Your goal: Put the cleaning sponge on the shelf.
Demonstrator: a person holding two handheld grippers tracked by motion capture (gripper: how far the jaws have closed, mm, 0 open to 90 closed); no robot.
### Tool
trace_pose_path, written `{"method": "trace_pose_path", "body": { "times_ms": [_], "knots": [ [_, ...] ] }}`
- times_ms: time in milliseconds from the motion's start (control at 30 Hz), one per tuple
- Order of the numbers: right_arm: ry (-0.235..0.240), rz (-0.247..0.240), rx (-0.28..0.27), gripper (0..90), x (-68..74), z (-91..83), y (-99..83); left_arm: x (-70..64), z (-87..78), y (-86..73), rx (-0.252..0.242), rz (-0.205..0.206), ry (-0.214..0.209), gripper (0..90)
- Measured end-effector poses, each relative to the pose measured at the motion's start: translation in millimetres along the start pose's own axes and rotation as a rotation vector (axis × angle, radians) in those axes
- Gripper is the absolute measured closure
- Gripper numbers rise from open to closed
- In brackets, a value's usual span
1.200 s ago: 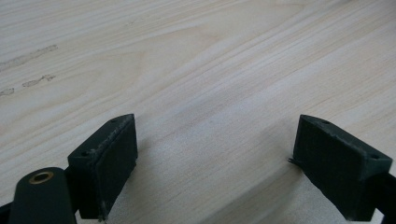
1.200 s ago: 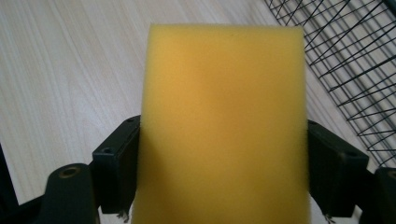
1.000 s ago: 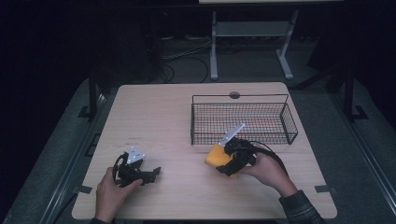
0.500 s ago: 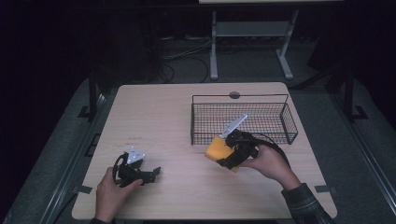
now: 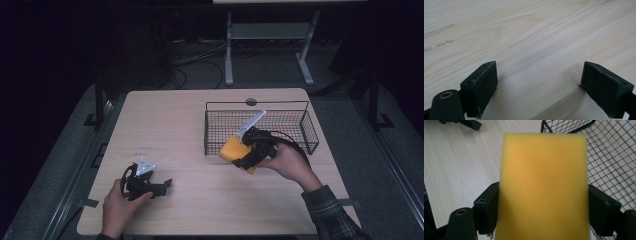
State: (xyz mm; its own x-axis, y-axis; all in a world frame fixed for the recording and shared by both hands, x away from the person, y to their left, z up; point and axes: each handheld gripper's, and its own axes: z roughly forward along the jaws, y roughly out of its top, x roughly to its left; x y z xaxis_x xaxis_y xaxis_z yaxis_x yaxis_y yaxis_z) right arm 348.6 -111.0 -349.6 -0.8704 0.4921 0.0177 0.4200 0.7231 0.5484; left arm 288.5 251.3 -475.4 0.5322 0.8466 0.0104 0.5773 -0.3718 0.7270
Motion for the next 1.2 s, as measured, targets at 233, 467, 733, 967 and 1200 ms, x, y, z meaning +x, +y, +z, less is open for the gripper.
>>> {"method": "trace_pose_path", "body": {
  "times_ms": [233, 467, 733, 967, 1200],
  "knots": [
    [-0.009, -0.006, 0.006, 22.9, -7.2, 0.3, 12.4, 0.0, 0.0, 0.0, 0.000, 0.000, 0.000, 12.8],
    [-0.016, -0.011, 0.008, 22.9, -13.5, 2.1, 22.3, 0.0, 0.0, 0.0, 0.000, 0.001, 0.000, 12.8],
    [-0.029, -0.015, 0.017, 23.0, -23.0, 4.2, 33.2, 0.0, 0.0, 0.0, 0.000, 0.000, 0.000, 12.8],
    [-0.034, -0.022, 0.023, 22.9, -31.6, 9.1, 44.8, 0.0, 0.0, -0.1, 0.000, 0.001, 0.000, 12.9],
    [-0.040, -0.024, 0.029, 22.9, -42.1, 15.1, 56.5, 0.0, 0.0, -0.1, 0.000, 0.001, 0.000, 12.9]
  ]
}}
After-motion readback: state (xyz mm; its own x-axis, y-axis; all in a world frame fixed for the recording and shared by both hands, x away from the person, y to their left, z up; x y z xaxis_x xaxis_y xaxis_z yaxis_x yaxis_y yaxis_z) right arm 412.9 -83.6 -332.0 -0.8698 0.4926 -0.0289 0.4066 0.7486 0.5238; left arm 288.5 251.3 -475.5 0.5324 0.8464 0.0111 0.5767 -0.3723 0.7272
